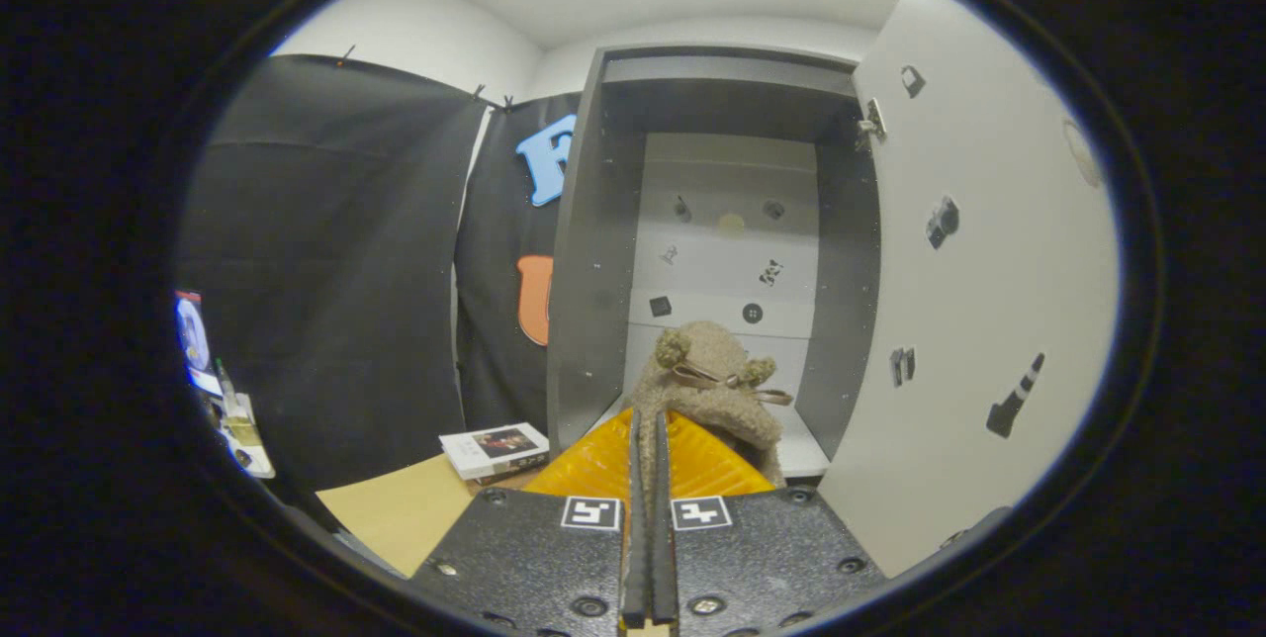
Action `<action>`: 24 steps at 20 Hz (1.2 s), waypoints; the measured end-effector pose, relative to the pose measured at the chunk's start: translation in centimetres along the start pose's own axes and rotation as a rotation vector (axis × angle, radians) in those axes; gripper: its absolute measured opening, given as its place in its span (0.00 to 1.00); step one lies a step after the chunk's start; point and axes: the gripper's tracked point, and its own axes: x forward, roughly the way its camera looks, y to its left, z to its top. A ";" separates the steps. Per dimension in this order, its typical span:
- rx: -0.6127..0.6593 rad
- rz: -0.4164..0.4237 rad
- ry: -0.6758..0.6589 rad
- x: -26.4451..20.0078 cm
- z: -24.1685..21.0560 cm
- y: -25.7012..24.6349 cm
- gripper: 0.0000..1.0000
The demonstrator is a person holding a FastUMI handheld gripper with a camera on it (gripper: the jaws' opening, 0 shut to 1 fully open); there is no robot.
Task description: Open the shoe cabinet door, grab the shoes and put them into the shoe cabinet, then close the shoe cabinet door.
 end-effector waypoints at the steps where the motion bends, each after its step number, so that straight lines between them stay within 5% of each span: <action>1: 0.001 -0.010 0.010 0.8 1.0 0.0 0.06; 11: -0.085 -0.216 0.147 14.3 1.4 -5.4 0.06; 17: -0.115 -0.253 0.226 23.3 -4.2 -9.1 0.06; 24: -0.131 -0.306 0.306 28.8 -10.0 -13.3 0.06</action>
